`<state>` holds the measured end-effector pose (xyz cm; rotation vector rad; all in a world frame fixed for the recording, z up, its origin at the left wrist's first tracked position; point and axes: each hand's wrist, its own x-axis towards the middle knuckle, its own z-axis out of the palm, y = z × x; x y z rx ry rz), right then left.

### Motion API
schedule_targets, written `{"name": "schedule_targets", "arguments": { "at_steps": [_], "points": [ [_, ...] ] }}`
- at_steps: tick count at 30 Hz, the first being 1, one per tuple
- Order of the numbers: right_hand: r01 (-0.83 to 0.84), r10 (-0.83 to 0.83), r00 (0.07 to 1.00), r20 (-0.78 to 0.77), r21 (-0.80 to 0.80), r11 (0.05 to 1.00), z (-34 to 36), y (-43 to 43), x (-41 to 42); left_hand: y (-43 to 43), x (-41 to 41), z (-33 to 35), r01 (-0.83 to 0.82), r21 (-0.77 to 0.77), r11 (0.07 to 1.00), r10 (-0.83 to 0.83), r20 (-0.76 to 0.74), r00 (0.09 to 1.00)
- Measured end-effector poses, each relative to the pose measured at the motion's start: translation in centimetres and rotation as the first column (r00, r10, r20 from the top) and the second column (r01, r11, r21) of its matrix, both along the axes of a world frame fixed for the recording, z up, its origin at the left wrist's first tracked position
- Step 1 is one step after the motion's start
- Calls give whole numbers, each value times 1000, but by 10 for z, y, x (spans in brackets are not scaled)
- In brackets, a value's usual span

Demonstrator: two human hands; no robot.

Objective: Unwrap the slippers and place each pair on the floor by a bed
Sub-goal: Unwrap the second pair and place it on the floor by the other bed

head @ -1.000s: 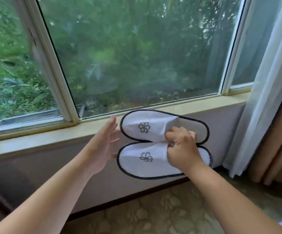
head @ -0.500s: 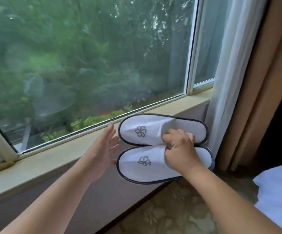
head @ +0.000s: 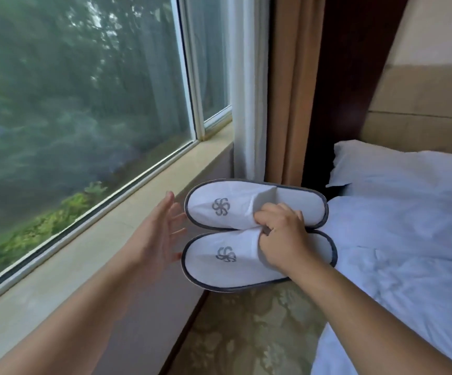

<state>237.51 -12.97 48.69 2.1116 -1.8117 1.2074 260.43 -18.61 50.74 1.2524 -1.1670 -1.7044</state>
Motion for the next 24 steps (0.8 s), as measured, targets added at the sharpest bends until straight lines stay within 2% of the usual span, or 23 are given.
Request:
{"name": "schedule_targets", "arguments": {
  "at_steps": [10,24],
  "points": [
    [258,-266,962,57,118,959,-42,-16,-107,-73,-122,-28,327,73,942,-331,36,943],
    [100,-147,970,192,234,967,-99,-134,-203,-189,-226,-79,250,149,957,-273,160,949]
  ]
}}
